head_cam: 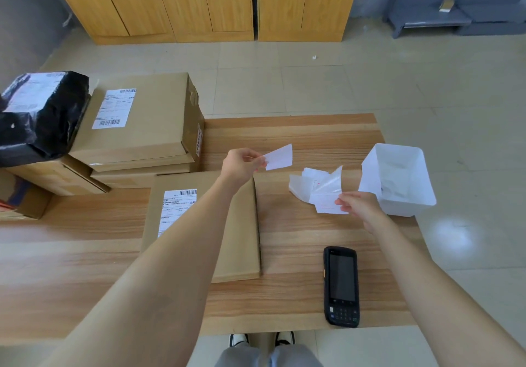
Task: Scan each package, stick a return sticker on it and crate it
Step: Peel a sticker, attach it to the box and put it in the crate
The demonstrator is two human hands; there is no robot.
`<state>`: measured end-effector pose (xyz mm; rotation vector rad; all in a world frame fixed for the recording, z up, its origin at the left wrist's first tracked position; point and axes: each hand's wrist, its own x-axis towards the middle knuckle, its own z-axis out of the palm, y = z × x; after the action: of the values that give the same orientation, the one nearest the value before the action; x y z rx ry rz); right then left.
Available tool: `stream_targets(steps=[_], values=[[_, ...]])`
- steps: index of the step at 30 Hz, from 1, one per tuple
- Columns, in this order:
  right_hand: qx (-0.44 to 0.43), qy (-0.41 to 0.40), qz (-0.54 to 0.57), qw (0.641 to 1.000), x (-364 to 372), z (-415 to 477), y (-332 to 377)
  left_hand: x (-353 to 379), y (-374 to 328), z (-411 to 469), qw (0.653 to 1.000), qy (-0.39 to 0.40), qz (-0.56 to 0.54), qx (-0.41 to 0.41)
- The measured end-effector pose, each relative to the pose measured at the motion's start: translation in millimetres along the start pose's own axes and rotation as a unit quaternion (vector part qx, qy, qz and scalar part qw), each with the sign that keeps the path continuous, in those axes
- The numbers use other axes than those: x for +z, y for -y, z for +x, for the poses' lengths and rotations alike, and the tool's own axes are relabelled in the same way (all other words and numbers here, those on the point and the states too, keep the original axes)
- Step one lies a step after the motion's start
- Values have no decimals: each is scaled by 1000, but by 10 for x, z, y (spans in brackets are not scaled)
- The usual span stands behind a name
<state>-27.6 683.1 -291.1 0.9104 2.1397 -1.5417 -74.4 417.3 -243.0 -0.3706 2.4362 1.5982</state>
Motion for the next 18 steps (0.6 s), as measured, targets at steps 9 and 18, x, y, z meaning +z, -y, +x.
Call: stream_targets(steps=[9,18], values=[[43,4,-4,999,18,96,-97,152,71,3,1000,12,6,-14],[-31,135,77,987,329,-148,204,191,50,-60,1000,7,9,-25]])
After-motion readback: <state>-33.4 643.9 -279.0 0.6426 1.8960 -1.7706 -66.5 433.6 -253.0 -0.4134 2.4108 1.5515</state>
